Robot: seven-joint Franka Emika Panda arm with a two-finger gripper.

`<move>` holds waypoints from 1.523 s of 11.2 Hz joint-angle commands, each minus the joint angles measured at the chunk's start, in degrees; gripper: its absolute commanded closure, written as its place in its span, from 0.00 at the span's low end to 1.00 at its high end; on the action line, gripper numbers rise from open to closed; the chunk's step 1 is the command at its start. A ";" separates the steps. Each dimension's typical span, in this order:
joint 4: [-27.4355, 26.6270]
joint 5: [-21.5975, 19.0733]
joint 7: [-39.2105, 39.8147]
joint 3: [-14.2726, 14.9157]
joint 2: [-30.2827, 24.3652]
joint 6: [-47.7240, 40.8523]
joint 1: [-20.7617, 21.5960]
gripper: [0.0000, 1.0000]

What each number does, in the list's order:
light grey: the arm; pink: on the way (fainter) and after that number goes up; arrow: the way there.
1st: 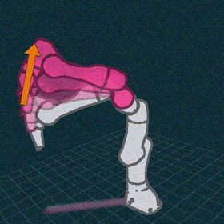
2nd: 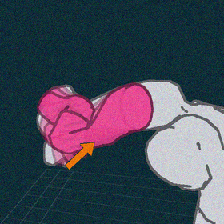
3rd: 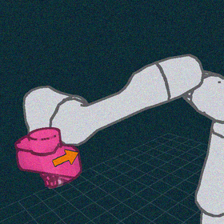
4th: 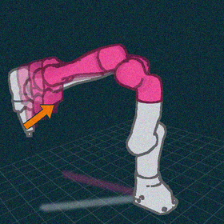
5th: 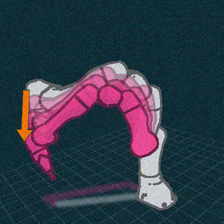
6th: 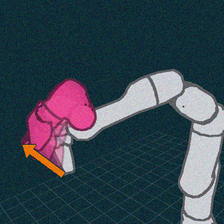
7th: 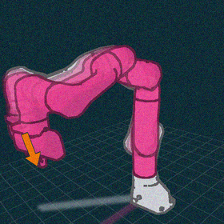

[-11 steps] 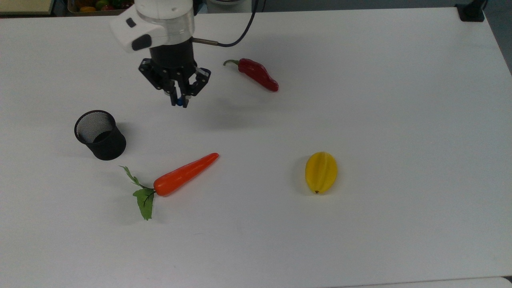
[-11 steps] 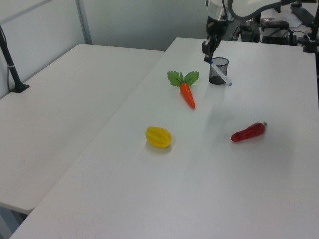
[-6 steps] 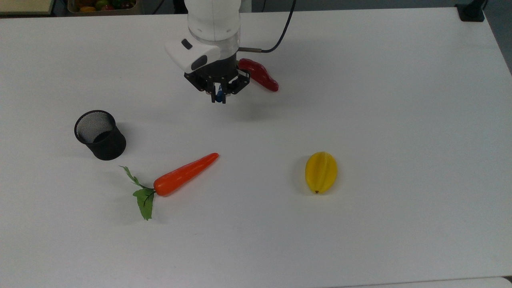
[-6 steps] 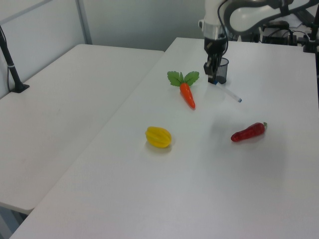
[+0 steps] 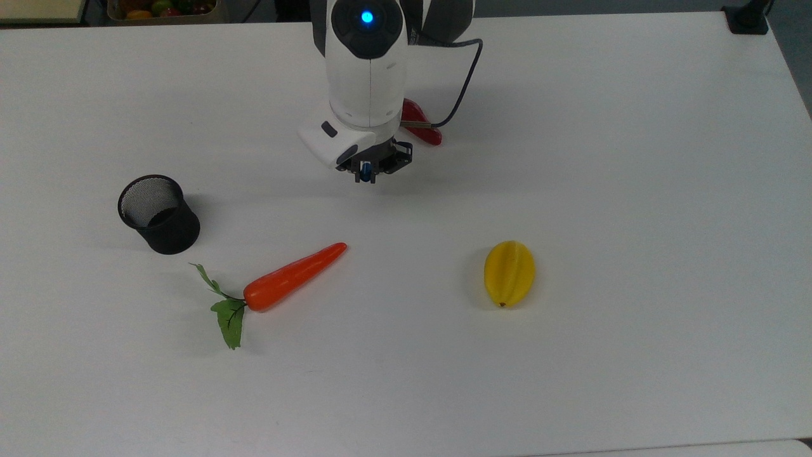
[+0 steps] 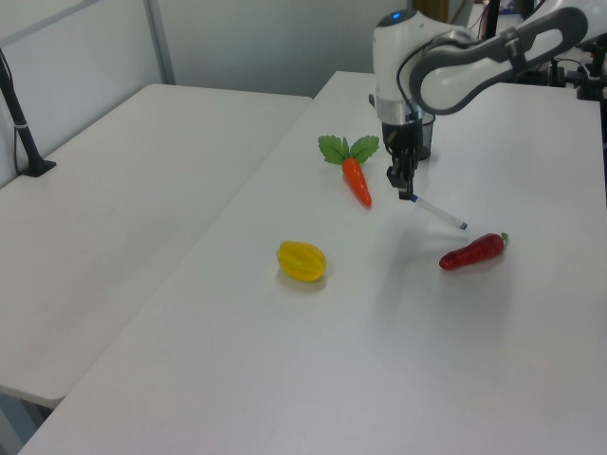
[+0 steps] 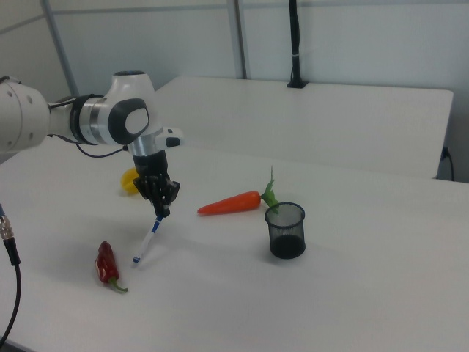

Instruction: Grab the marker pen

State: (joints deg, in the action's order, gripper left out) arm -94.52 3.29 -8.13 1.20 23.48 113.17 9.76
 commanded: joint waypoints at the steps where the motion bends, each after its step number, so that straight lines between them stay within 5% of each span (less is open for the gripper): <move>1: 0.30 0.58 -0.49 0.73 0.69 1.08 1.14 0.80; 2: 0.30 0.75 -0.57 0.73 0.95 1.09 1.14 0.73; 3: 0.39 0.93 -0.57 0.73 0.86 1.00 1.05 0.45; 4: 0.82 1.02 -0.57 0.73 0.69 1.00 1.05 0.30; 5: 1.35 2.15 -0.57 0.73 0.43 0.56 1.05 0.00; 17: -2.76 3.83 4.49 0.73 -22.14 -16.05 -1.31 0.00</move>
State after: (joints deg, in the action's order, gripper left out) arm -92.18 6.41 -7.92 1.72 7.18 97.17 9.76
